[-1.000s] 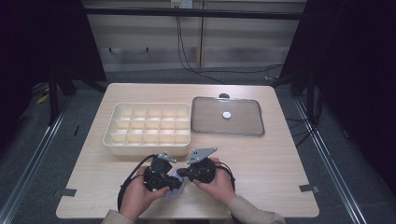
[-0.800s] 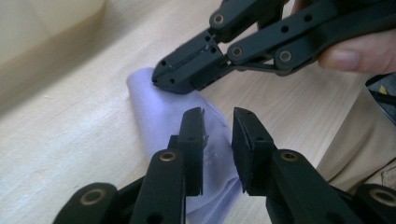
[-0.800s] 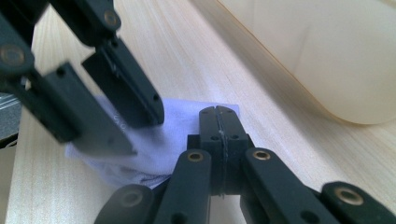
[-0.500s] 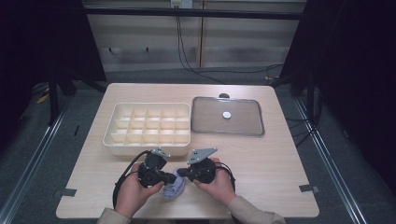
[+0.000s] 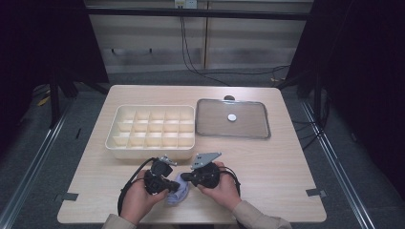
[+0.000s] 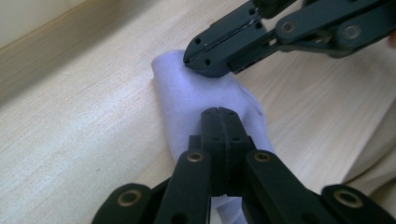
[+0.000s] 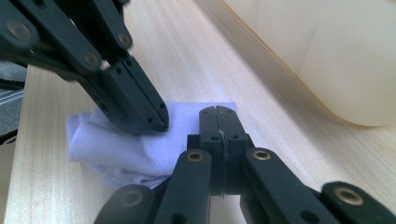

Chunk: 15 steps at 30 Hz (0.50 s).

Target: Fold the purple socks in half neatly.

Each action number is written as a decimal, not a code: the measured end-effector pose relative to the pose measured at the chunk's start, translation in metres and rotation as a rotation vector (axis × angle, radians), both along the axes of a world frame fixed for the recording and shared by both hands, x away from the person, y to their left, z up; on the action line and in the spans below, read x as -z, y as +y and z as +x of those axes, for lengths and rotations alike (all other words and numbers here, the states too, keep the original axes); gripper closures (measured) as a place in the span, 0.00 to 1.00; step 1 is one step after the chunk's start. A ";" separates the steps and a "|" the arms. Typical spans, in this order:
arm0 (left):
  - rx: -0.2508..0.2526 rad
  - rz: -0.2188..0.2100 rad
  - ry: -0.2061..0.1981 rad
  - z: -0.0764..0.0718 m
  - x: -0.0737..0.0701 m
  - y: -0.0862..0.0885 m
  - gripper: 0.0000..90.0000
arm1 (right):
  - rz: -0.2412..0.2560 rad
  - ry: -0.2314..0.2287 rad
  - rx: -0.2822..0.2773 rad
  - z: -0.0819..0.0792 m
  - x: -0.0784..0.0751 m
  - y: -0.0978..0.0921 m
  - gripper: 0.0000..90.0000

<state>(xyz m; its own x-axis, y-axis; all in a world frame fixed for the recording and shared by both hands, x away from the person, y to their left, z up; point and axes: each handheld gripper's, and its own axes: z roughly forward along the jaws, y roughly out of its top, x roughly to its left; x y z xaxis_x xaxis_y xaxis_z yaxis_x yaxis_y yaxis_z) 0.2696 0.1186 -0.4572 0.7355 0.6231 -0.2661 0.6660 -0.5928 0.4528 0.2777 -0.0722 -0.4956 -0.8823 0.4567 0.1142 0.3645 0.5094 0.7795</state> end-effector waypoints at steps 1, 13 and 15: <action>0.005 -0.004 0.000 0.000 -0.002 0.000 1.00 | -0.001 -0.002 -0.001 0.000 0.000 0.000 1.00; 0.022 0.004 0.012 -0.012 0.008 0.000 1.00 | -0.003 -0.001 -0.004 0.000 0.000 0.000 1.00; 0.019 0.005 0.002 -0.013 0.009 -0.001 1.00 | 0.000 0.000 -0.003 0.000 0.001 0.000 1.00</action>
